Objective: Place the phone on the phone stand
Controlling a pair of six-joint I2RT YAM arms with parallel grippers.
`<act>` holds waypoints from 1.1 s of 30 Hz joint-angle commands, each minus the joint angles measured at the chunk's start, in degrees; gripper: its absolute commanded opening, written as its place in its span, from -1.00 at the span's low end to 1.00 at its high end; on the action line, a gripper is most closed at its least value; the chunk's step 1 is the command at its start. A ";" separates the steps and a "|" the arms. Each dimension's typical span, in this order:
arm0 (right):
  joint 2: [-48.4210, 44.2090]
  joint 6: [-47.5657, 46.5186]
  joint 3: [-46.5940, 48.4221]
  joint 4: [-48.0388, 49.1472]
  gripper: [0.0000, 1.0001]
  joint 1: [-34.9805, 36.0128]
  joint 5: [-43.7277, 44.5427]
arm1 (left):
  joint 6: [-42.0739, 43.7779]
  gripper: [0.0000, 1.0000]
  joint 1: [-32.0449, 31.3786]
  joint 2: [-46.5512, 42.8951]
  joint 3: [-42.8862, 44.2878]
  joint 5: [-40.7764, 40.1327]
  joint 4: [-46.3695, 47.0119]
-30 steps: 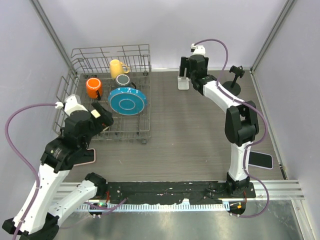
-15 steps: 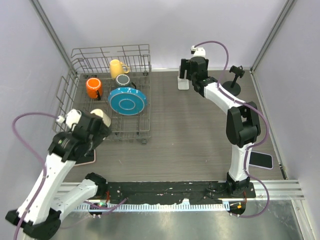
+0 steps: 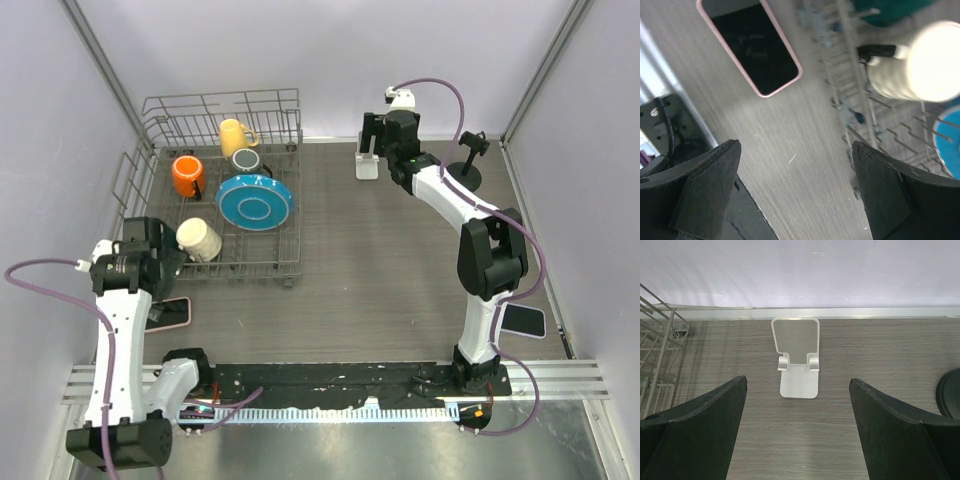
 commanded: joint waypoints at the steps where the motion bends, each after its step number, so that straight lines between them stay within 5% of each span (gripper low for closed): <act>1: -3.38 1.13 -0.18 2.74 0.77 -0.03 -1.19 | 3.33 0.95 8.25 -1.23 -2.70 4.91 -2.35; 9: -3.73 0.95 -0.80 2.83 0.77 -0.03 -0.93 | -0.55 1.00 14.75 -1.85 -2.78 -1.81 -0.86; 19: -3.55 1.04 -1.23 3.01 0.78 -0.03 -0.76 | 3.32 1.00 34.70 0.60 -9.74 9.72 8.73; 24: -2.68 1.13 -0.80 3.01 0.77 -0.03 -1.02 | 1.22 1.00 38.04 3.25 -11.83 7.51 10.74; 33: -2.15 1.83 -0.97 3.45 0.78 -0.56 -2.07 | -2.13 1.00 43.84 3.77 -21.51 17.00 22.69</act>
